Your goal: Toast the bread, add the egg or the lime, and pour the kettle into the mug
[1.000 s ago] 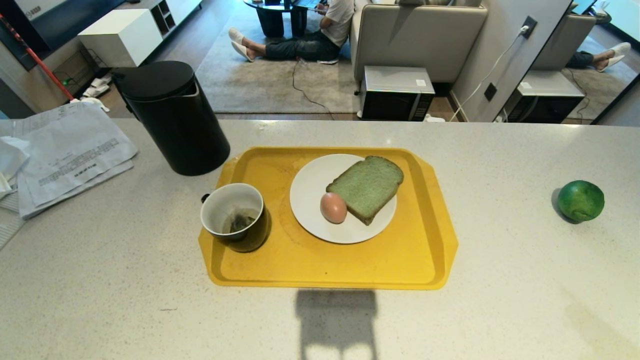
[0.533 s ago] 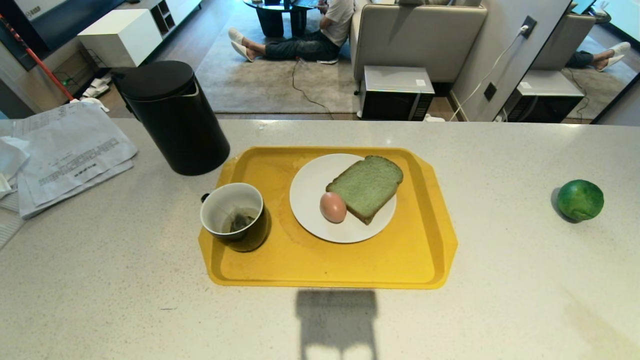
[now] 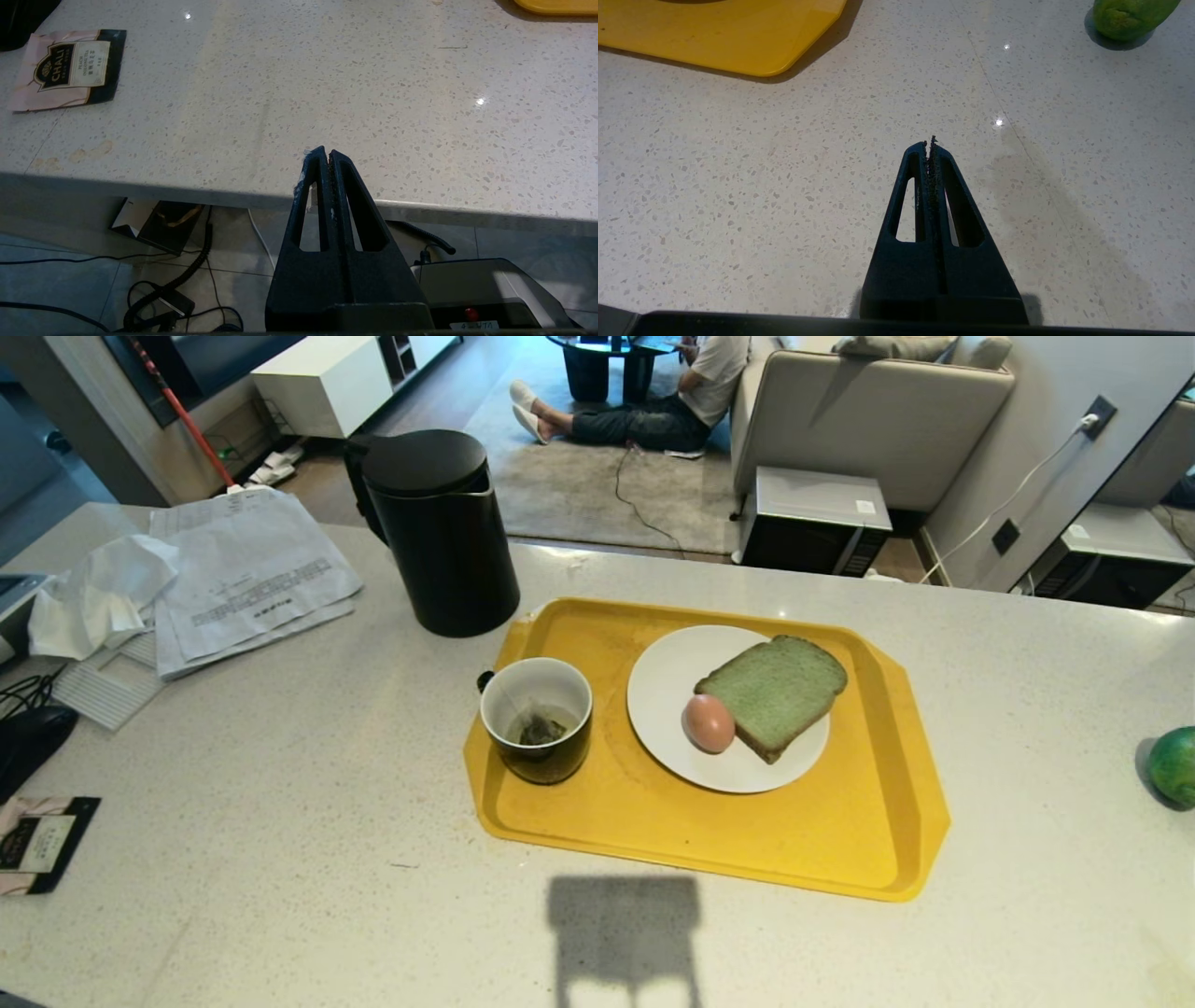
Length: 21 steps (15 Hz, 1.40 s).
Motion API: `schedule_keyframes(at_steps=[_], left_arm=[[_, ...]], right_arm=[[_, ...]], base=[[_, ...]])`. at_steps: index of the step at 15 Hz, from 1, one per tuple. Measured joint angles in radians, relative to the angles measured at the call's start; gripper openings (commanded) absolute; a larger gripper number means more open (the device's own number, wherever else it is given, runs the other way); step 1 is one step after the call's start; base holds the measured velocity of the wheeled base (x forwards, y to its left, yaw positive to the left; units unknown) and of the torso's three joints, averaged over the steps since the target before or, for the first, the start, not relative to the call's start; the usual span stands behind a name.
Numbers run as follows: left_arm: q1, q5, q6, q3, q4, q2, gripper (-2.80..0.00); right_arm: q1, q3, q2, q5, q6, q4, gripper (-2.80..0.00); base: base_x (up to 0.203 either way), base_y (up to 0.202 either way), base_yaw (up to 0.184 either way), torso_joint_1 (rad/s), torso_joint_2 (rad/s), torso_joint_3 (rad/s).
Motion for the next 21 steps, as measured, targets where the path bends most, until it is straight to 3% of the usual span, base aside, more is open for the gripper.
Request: schedule_keyframes(at_steps=[21], left_arm=[[0.000, 0.002, -0.009, 0.000, 0.000, 0.000, -2.80]], right_arm=[[0.000, 0.000, 0.000, 0.000, 0.001, 0.000, -2.80]], base=[[0.000, 0.000, 0.000, 0.000, 0.00, 0.000]])
